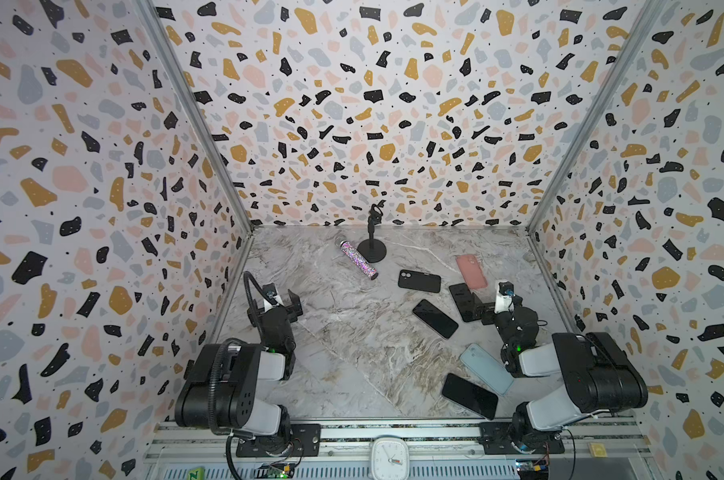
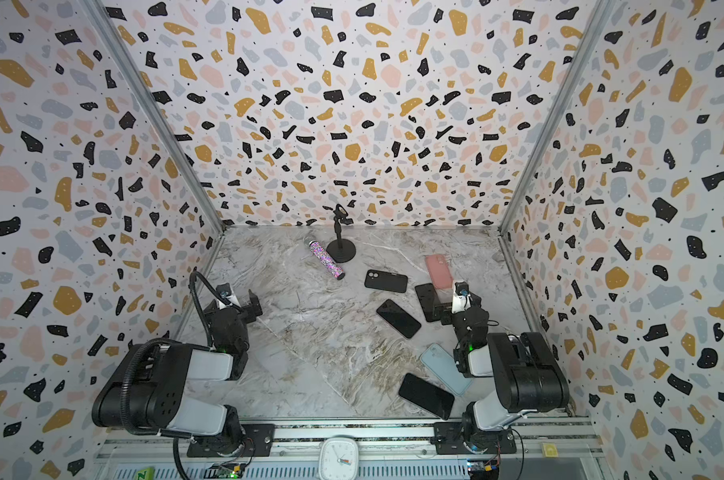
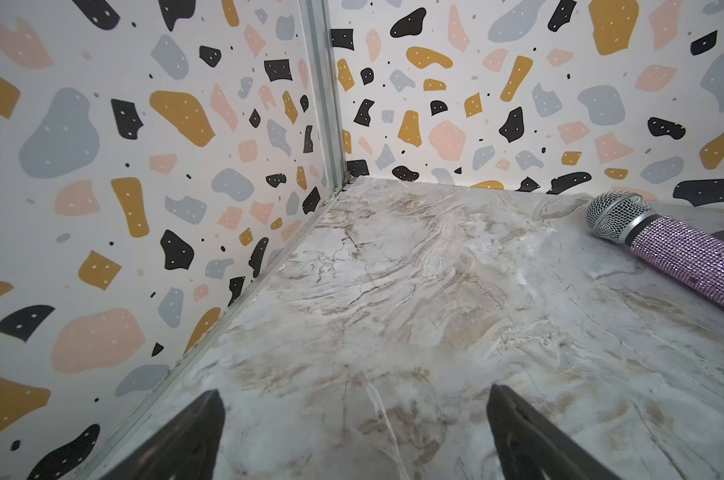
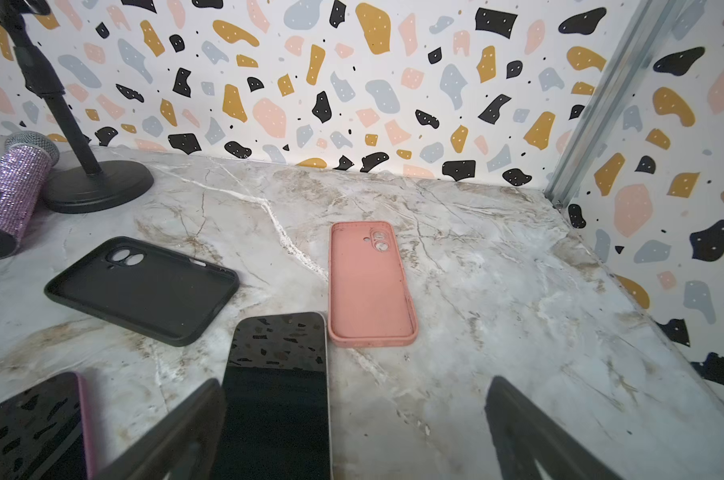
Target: Put the phone into the phone case
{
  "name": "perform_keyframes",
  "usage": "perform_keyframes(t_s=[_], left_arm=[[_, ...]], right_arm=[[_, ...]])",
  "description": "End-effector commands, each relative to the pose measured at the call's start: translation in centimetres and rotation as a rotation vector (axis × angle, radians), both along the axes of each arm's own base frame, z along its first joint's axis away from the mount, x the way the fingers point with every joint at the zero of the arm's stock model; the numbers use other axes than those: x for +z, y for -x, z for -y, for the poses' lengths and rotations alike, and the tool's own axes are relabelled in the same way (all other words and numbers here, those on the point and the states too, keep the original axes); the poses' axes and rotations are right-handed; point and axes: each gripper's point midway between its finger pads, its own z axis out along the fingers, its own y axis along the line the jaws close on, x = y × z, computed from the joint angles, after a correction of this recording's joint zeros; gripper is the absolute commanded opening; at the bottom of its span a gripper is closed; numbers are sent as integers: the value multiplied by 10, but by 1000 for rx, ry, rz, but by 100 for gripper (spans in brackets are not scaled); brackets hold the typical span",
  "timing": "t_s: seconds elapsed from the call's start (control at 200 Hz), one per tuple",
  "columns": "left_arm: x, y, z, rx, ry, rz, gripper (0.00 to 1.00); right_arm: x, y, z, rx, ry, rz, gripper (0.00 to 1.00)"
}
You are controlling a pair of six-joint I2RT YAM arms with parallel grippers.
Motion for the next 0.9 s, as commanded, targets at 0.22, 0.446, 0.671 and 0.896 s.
perform_keyframes(t_s=[0.22, 0.446, 0.671, 0.896], left_arm=[[16, -1, -2, 16, 6, 69, 100], [16, -1, -2, 16, 5, 69, 100], [16, -1, -2, 14, 6, 67, 100], [15, -2, -2, 15, 7, 64, 100]], right_arm=[[9, 1, 0, 12, -12, 34, 99], [11, 3, 0, 18, -15, 40, 99], [20, 11, 19, -69, -61, 95, 99], [18, 8, 19, -101, -39, 82, 99]])
